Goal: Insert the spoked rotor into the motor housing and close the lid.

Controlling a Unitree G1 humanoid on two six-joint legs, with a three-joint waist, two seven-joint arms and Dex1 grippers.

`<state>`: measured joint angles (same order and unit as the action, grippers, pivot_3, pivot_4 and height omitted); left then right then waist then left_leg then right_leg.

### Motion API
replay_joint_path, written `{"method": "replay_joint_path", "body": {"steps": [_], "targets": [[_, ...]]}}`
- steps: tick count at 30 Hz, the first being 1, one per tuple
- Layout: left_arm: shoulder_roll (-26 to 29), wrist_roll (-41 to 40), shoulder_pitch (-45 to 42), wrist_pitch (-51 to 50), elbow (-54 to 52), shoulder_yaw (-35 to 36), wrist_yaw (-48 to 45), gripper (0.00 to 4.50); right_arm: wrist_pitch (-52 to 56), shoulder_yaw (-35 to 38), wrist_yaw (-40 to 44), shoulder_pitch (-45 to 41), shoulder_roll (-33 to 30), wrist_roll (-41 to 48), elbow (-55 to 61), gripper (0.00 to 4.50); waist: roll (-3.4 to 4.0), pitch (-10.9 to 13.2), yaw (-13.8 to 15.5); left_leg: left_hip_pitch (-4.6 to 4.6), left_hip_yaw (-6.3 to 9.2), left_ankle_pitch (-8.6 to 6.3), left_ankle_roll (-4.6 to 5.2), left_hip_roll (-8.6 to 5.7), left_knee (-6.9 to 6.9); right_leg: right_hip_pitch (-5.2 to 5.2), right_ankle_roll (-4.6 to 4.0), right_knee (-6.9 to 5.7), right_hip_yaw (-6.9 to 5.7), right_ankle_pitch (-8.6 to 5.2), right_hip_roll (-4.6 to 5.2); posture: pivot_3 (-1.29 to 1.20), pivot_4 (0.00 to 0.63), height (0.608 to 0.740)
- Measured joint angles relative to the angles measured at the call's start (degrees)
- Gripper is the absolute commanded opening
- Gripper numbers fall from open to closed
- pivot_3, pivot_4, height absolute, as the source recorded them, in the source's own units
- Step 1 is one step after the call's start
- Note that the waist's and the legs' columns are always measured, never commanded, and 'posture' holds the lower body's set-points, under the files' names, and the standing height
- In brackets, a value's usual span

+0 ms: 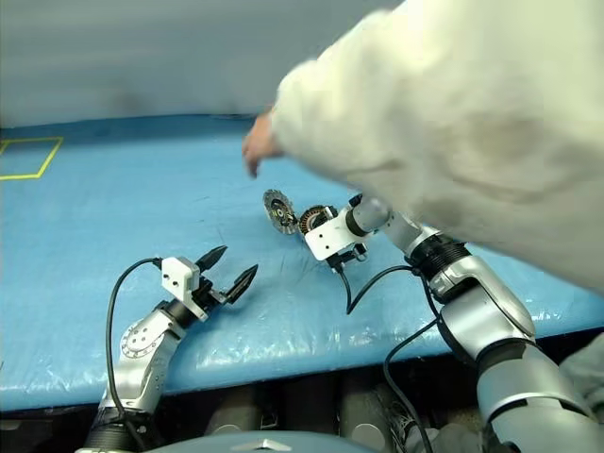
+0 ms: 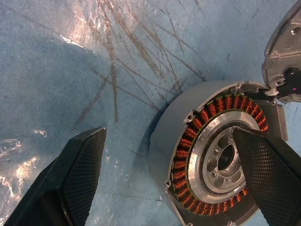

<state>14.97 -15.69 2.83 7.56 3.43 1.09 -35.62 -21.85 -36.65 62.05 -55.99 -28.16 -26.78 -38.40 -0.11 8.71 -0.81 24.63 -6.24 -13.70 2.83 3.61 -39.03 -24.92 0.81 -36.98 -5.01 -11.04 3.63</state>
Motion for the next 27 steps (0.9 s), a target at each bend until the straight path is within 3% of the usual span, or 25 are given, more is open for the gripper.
{"method": "replay_joint_path", "body": {"steps": [13,21,23,27], "targets": [[0.0,0.0,0.0,-0.8,0.0,-0.7,0.6,4.5,-0.3,0.9,-2.8,-1.6,0.7,-1.6,-3.9,4.48,0.01,0.0,0.0,0.03,-0.02,0.04,-0.03,0.02,0.02,-0.07,-0.06,-0.05,0.01,0.04,-0.03,0.0,0.15,0.74],[0.0,0.0,-0.2,-0.8,0.0,-0.9,0.5,4.5,4.7,8.8,-4.8,-0.3,1.0,5.1,-0.6,4.48,0.02,0.0,0.0,0.06,-0.03,0.04,-0.03,0.03,0.05,-0.11,-0.03,-0.05,0.01,0.11,-0.04,0.0,0.15,0.74],[0.3,0.0,-0.3,-0.9,-0.1,-1.1,0.5,4.5,9.6,14.3,-6.4,5.8,1.9,10.1,6.0,4.48,0.0,0.0,0.2,0.07,0.05,0.04,-0.03,0.02,0.08,-0.05,-0.08,-0.01,-0.06,0.15,-0.02,0.0,0.15,0.74],[1.4,0.0,-0.6,-1.0,-0.1,-1.1,0.1,4.5,14.8,15.7,-8.6,13.1,2.6,12.1,12.4,4.48,0.01,0.0,0.2,0.08,0.02,0.04,-0.03,0.02,0.06,-0.08,-0.01,-0.01,-0.04,0.12,-0.02,0.0,0.15,0.74]]}}
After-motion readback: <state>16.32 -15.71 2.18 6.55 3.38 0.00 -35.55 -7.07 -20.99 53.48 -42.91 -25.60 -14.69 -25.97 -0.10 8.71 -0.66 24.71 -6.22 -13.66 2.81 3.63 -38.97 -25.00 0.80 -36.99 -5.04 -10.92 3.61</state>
